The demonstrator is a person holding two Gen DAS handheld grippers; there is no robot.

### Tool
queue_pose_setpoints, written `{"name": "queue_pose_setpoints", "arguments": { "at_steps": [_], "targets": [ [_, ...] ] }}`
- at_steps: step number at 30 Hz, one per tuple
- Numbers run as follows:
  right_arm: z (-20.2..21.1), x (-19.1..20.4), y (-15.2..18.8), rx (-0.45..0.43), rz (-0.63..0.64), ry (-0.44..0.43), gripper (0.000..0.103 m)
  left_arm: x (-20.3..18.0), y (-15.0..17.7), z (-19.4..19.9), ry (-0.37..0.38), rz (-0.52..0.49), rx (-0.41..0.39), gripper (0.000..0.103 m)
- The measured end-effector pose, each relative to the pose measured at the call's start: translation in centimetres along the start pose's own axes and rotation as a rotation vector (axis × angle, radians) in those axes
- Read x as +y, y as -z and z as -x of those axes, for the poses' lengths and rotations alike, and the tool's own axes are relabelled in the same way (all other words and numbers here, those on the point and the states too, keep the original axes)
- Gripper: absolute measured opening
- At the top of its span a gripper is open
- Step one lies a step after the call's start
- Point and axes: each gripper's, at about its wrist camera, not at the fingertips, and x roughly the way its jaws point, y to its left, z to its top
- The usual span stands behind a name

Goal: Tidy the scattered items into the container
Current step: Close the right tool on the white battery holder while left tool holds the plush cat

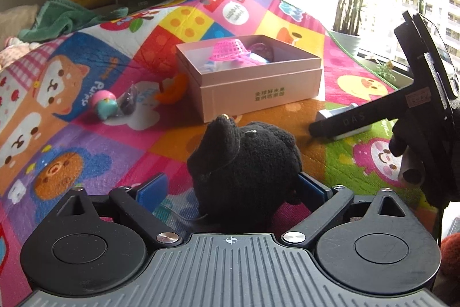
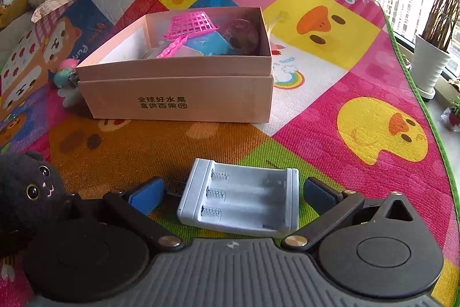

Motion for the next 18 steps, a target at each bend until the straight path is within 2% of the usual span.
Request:
{"name": "queue_pose_setpoints", "arguments": {
  "at_steps": [1,3,4,5,9,18],
  "targets": [
    [0.1,0.2,0.1,-0.002,0.007,-0.005,0.103,-0.1,0.0,-0.1,0.005,-0.002,0.007,0.088],
    [0.3,0.7,0.3,-0.012,0.028,-0.001,0.102,-0.3,-0.1,-0.4,-0.009,-0.009,0.007,0.093],
    [0.5,1.0,0.5,-0.018,0.047,0.01,0.094,-0.3,-0.1,-0.5,-0.017,-0.011,0.005,0.095],
    [0.7,1.2,0.6,-0.023,0.064,0.015,0.093,-0.3,-0.1,-0.6,-0.019,-0.01,0.005,0.095],
    [2.1,1.2,1.0,-0.041,0.071,0.007,0.093,-0.3,-0.4,-1.4,-0.007,-0.002,0.014,0.096],
    [5.9,0.3,1.9,-0.086,0.06,0.003,0.093,-1.9,-0.8,-2.8,-0.008,-0.032,0.01,0.087]
  ]
}}
